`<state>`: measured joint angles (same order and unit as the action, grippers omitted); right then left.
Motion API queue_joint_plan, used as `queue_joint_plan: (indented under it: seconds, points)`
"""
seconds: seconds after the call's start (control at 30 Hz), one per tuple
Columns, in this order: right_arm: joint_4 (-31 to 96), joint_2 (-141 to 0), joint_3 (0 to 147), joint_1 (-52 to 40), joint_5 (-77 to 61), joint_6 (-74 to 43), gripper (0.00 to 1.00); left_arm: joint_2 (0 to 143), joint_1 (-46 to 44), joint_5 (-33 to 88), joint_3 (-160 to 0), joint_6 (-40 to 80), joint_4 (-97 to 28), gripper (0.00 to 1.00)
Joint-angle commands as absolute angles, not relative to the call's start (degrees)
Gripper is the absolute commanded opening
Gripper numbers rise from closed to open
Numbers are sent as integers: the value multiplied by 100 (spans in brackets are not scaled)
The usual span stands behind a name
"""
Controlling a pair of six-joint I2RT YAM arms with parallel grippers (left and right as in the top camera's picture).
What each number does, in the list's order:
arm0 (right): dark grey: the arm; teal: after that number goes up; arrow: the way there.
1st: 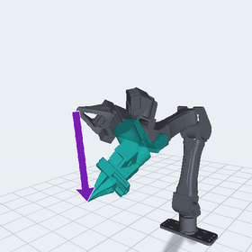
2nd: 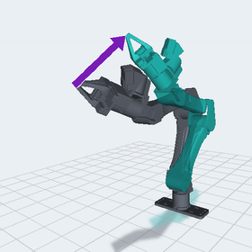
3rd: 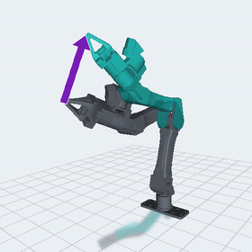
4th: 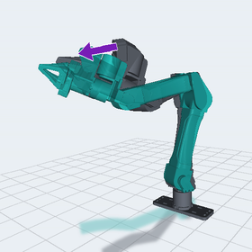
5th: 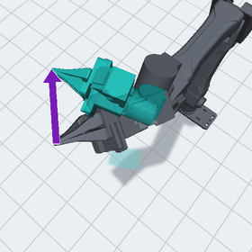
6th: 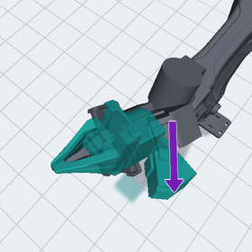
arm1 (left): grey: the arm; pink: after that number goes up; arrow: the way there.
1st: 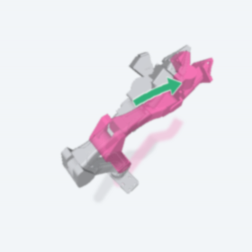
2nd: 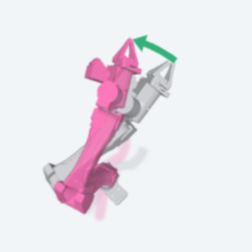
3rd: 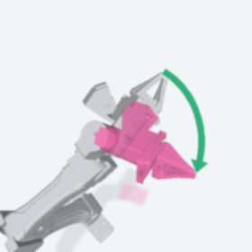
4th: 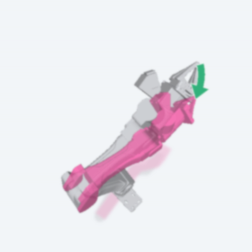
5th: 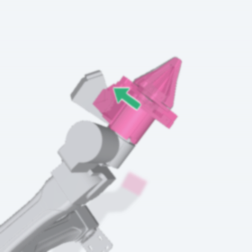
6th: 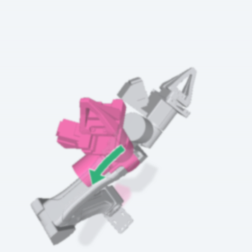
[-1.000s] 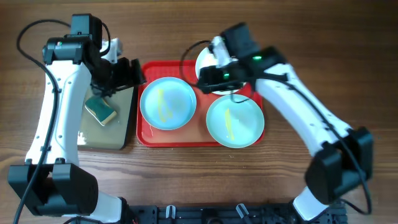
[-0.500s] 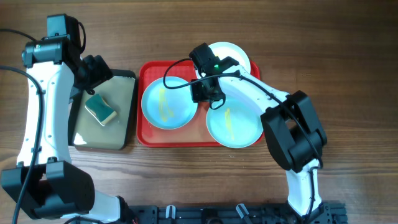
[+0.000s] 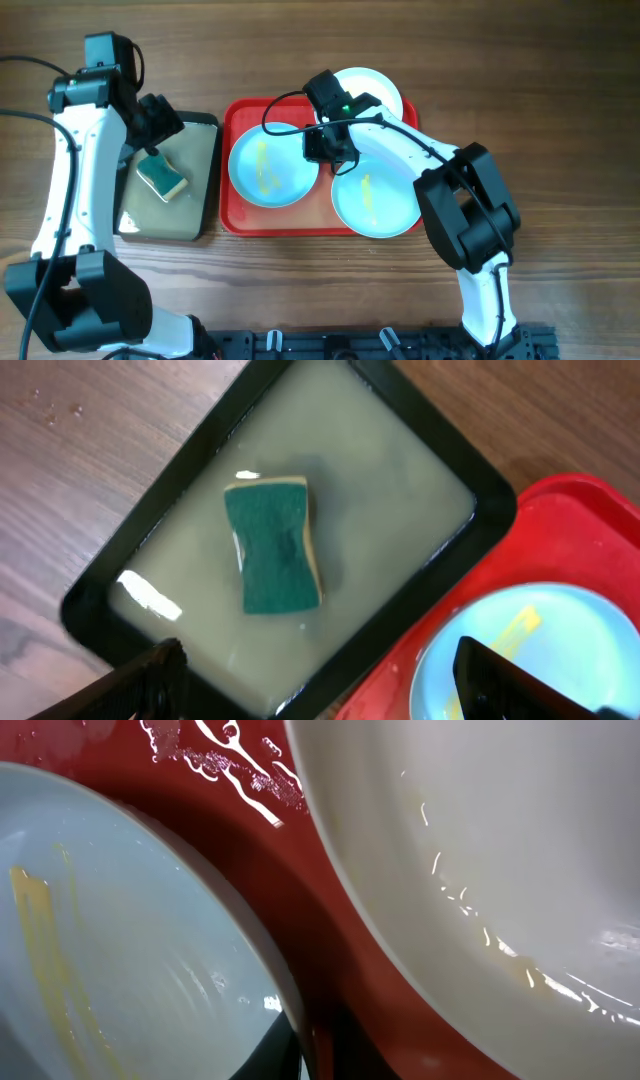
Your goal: Clean dirty plates on tray and stack at the side
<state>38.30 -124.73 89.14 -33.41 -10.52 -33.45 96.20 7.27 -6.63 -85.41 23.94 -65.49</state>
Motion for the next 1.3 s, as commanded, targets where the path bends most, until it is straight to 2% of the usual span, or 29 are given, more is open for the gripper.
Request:
queue_joint_plan:
  seconds: [0.0, 0.13, 0.23, 0.3, 0.33, 0.53, 0.67, 0.9, 0.97, 1.1, 1.2, 1.27]
  points:
    - [3839, -12735, 8849, -3540, -1081, -3448, 11, 9679, 764, -755, -8156, 2493, -6296, 82]
    - [3804, -12735, 8849, -3734, -993, -3297, 6, 9682, 764, -622, -7778, 2493, -6202, 82]
    - [3813, -12735, 8849, -3732, -991, -3295, 4, 9688, 764, -561, -7430, 2493, -5937, 78]
    - [3795, -12735, 8849, -3732, -987, -3295, 4, 9688, 764, -563, -7244, 2495, -5673, 56]
    - [3791, -12735, 8849, -3732, -976, -3295, 4, 9688, 764, -567, -7185, 2521, -5581, 51]
    - [3782, -12735, 8849, -3732, -945, -3299, 4, 9751, 764, -840, -6438, 3153, -4851, 41]
    - [3686, -12735, 8849, -3732, -945, -3295, 4, 9806, 764, -1319, -6287, 3540, -4591, 45]
    - [3682, -12735, 8849, -3732, -945, -3291, 4, 10175, 764, -1590, -6287, 3304, -3990, 45]
    - [3680, -12735, 8849, -3732, -943, -3282, 5, 10407, 764, -1592, -6287, 3304, -3922, 41]
    - [3671, -12735, 8849, -3732, -943, -3273, 4, 10634, 764, -1599, -6287, 3304, -3859, 30]
    - [3671, -12735, 8849, -3732, -945, -3212, 5, 10652, 764, -1601, -6287, 3306, -3721, 4]
    - [3671, -12735, 8849, -3732, -945, -3190, 5, 10654, 764, -1601, -6287, 3310, -3677, 4]
